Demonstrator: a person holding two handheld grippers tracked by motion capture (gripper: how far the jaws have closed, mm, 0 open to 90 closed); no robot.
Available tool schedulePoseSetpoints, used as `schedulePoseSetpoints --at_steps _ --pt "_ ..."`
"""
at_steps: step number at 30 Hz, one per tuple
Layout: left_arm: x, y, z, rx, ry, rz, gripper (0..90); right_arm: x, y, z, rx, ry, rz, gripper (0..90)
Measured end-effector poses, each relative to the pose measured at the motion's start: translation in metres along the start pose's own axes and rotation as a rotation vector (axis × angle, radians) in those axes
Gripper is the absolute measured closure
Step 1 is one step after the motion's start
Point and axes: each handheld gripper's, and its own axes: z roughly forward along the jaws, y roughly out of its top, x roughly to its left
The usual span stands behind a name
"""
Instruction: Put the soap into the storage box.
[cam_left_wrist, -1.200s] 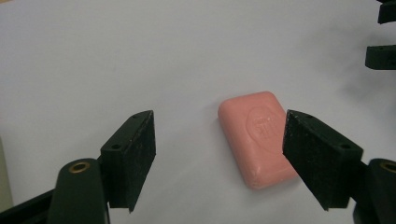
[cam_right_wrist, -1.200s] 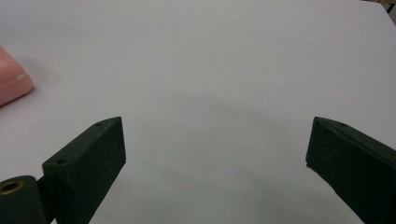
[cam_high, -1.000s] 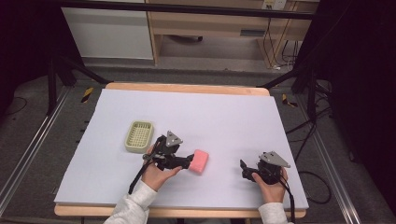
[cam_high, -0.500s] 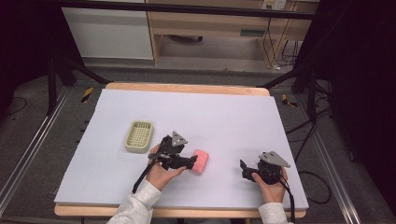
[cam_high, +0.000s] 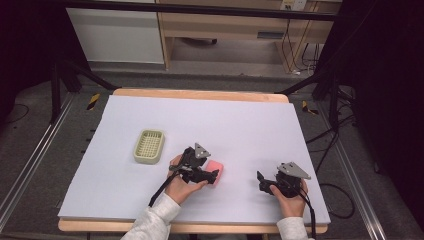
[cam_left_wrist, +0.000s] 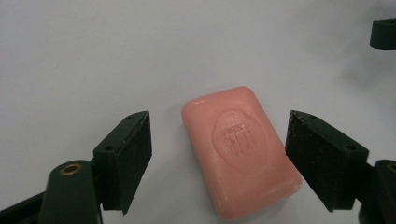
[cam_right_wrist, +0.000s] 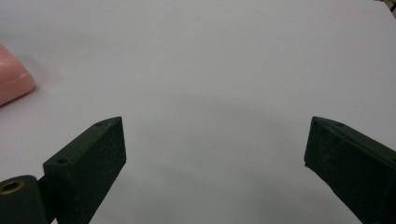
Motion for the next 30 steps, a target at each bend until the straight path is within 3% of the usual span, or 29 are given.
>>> schedulePoseSetpoints --at_steps 30 --pt "-0.011 0.002 0.029 0.099 -0.022 -0.004 21.1 0.0 0.0 0.0 0.008 0.006 -0.004 6.3"
